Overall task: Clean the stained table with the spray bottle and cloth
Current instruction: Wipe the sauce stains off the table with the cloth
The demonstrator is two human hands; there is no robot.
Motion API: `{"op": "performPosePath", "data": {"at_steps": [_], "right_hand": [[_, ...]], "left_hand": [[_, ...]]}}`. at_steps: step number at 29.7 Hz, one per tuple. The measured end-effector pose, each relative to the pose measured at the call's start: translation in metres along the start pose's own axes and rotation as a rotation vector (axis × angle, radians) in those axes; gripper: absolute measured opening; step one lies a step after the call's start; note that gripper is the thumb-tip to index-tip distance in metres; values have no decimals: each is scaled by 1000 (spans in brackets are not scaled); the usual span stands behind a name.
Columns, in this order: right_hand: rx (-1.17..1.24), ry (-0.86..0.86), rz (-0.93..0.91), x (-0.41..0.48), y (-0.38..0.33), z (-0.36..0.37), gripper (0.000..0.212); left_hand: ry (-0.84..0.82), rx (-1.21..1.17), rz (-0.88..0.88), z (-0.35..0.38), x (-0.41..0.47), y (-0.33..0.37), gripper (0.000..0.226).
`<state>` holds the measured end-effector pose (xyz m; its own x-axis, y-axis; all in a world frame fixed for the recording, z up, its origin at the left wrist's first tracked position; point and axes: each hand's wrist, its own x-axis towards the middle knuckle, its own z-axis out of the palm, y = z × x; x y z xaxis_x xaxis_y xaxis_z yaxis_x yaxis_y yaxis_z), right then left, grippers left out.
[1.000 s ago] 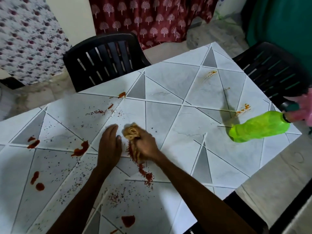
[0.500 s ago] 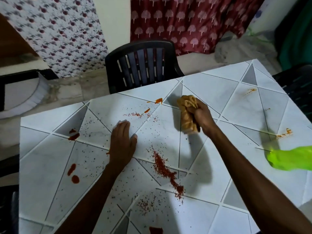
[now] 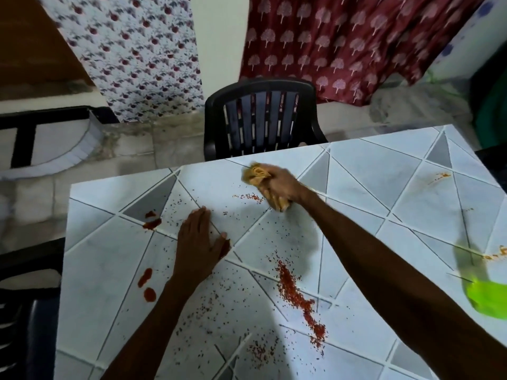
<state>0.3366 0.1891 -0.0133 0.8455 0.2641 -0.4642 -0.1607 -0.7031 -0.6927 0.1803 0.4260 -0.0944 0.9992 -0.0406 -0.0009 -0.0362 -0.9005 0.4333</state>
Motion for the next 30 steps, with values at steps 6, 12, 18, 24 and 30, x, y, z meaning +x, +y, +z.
{"op": "performPosePath", "data": {"at_steps": [6, 12, 18, 24, 30], "right_hand": [[-279, -267, -134, -88, 6, 62, 49], [-334, -338, -181, -161, 33, 106, 54], [-302, -369, -215, -213, 60, 138, 49], [-295, -375, -227, -255, 73, 159, 51], [20, -211, -213, -275, 69, 130, 39]], "left_hand": [[35, -76, -33, -9, -32, 4, 74], [3, -102, -23, -12, -66, 7, 74], [-34, -100, -61, -13, -107, 17, 81], [-52, -108, -96, -12, -143, 34, 83], [-18, -113, -111, -5, -171, 48, 82]]}}
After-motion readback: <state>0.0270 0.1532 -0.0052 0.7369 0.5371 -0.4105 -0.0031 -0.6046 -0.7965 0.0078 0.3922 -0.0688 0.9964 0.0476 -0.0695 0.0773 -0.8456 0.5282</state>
